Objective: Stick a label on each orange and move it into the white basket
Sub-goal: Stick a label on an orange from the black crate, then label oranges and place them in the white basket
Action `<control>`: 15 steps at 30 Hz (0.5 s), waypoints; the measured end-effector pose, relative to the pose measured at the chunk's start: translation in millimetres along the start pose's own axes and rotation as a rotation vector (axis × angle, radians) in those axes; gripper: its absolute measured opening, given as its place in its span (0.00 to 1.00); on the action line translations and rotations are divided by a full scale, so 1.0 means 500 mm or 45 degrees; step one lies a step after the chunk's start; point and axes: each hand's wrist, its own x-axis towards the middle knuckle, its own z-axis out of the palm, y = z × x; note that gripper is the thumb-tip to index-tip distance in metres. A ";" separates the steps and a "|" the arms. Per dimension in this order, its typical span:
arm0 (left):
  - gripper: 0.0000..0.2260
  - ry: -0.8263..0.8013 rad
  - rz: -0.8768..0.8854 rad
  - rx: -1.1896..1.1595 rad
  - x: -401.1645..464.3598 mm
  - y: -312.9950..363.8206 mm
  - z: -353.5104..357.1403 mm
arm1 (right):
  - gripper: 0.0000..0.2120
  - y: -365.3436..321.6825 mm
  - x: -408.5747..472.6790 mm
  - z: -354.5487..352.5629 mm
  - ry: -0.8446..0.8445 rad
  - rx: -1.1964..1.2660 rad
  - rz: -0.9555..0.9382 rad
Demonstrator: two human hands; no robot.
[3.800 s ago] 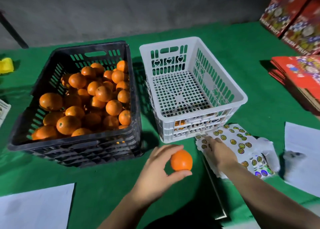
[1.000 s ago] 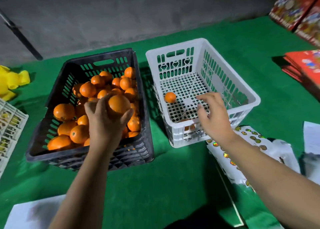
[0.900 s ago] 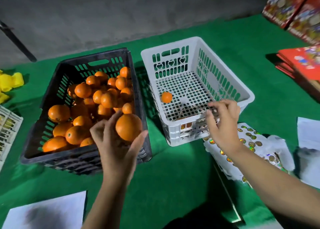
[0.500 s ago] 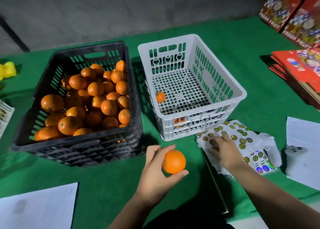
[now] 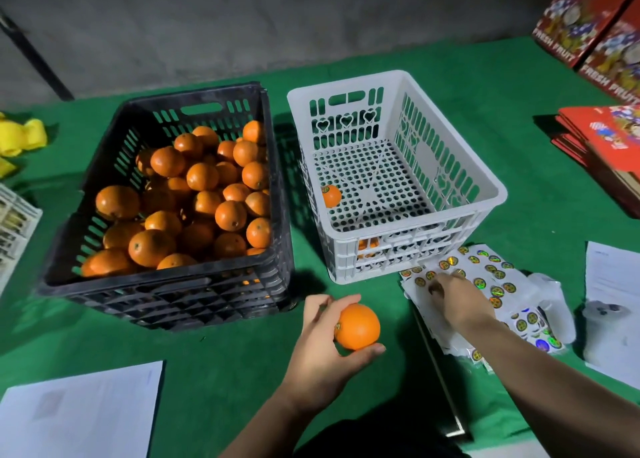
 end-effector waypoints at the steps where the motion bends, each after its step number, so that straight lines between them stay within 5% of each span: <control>1: 0.32 -0.001 0.001 -0.003 0.000 0.000 0.001 | 0.13 0.003 0.003 0.001 -0.005 0.072 0.022; 5: 0.32 0.003 0.000 -0.004 -0.002 -0.004 0.004 | 0.18 0.013 0.007 0.010 0.026 0.503 0.118; 15: 0.33 0.033 -0.056 -0.053 -0.002 -0.003 0.002 | 0.04 0.015 -0.006 0.001 0.179 1.144 0.317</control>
